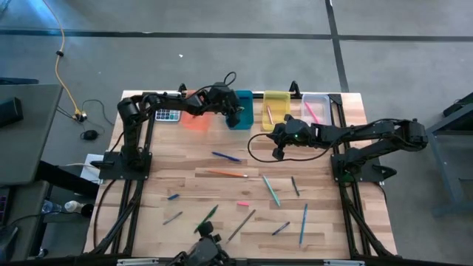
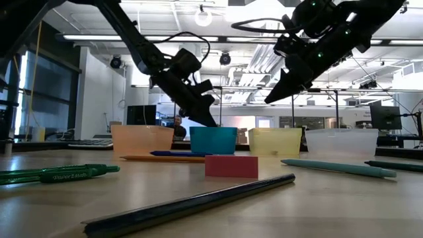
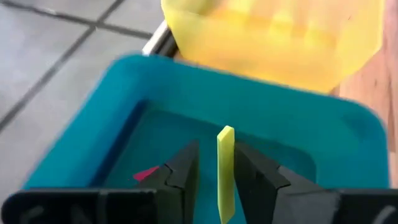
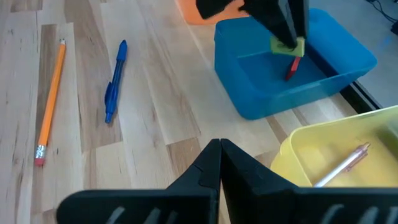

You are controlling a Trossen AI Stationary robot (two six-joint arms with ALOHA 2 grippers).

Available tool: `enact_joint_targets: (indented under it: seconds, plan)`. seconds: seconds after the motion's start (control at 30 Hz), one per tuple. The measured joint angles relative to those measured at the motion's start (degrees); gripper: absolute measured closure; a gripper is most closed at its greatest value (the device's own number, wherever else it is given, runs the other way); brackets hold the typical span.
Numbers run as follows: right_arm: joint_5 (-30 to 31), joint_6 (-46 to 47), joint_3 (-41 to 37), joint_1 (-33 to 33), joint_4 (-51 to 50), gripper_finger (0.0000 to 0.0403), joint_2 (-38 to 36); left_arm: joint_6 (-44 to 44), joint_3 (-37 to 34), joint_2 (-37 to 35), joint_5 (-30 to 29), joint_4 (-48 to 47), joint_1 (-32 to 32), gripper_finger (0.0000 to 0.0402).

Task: Sort crayons/erasers/pens/pencils in bins
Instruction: Put the green eraser into the blue bin

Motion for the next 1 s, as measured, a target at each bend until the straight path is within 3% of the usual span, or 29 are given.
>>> enact_joint_targets:
  seconds: [0.27, 0.73, 0.9, 1.0]
  plan:
    - [0.0, 0.4, 0.0, 0.0, 0.0, 0.0403, 0.0, 1.4, 0.1, -3.0, 0.0, -0.4, 0.0, 0.0327]
    - [0.0, 0.5, 0.0, 0.0, 0.0, 0.0403, 0.0, 2.0, 0.0, -1.7, 1.4, -1.7, 0.7, 0.022]
    - [0.0, 1.5, 0.0, -0.1, 1.1, 0.0403, 0.0, 1.4, 0.0, -3.0, 6.4, -2.1, 2.2, 0.0213]
    - [-0.1, 4.4, 0.0, -1.4, 8.0, 0.0403, 0.7, 1.0, 0.0, -3.5, 10.0, -2.6, 2.9, 0.0213]
